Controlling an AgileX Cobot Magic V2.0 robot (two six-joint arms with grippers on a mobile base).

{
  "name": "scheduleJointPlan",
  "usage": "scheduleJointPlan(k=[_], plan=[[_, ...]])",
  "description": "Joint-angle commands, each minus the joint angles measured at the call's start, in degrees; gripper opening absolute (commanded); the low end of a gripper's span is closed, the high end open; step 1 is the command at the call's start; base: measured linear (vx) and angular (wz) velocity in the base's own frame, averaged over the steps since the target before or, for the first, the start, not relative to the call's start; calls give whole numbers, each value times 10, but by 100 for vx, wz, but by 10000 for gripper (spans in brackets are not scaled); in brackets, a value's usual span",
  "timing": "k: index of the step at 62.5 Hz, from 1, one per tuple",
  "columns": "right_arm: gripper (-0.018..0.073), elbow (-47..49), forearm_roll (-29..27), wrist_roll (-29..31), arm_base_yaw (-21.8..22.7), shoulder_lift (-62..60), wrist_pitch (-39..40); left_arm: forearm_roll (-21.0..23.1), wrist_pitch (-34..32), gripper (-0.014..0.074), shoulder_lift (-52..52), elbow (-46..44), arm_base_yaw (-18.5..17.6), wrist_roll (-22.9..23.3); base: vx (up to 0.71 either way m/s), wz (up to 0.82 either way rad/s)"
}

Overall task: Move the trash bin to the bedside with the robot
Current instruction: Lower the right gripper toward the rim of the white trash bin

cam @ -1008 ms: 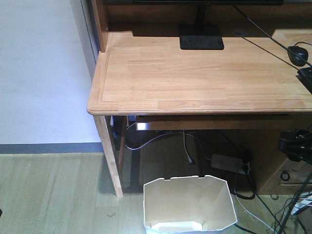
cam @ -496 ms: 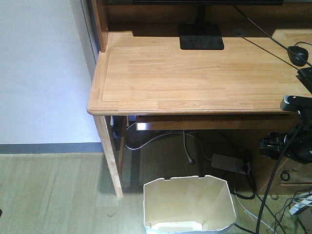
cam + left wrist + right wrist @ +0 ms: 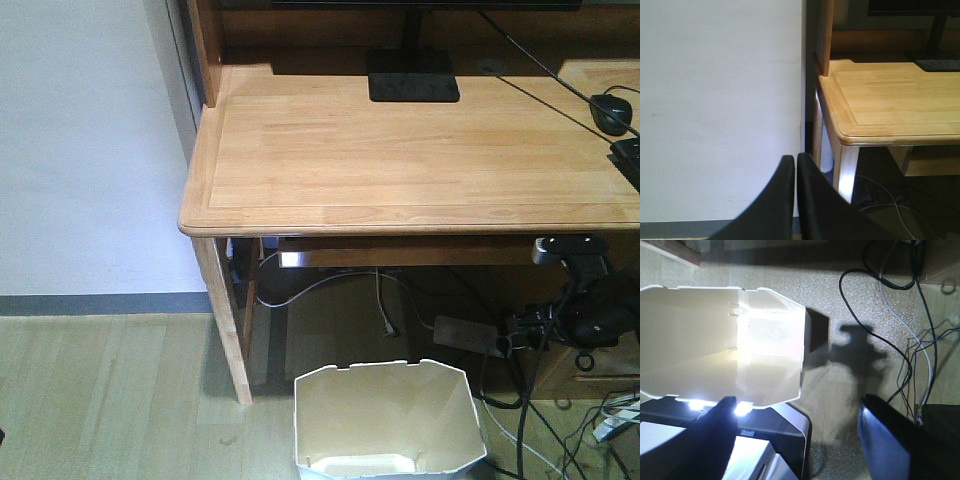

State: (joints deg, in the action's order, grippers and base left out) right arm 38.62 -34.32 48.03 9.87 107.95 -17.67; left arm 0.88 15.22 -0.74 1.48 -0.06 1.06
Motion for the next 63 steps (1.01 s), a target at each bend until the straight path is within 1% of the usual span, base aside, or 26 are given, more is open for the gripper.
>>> scheduleJointPlan(k=[1, 11, 25, 33, 39, 50, 63], plan=[[501, 28, -41, 54, 3, 23, 24, 2, -40, -7, -8, 11, -1, 3, 0, 0], [502, 73, -68, 101, 3, 104, 42, 2, -40, -7, -8, 11, -1, 3, 0, 0], [509, 150, -78, 119, 0, 221, 47, 2, -40, -7, -8, 11, -1, 3, 0, 0], [542, 190, -77, 125, -10, 280, 47, 2, -40, -7, -8, 11, -1, 3, 0, 0], [570, 211, -78, 145, -26, 320, 50, 2, -40, -7, -8, 11, -1, 3, 0, 0], [585, 246, -78, 143, -45, 393, 55, 2, -40, -7, -8, 11, -1, 3, 0, 0], [585, 274, -81, 141, -47, 467, 66, 2, -40, -7, -8, 11, -1, 3, 0, 0]])
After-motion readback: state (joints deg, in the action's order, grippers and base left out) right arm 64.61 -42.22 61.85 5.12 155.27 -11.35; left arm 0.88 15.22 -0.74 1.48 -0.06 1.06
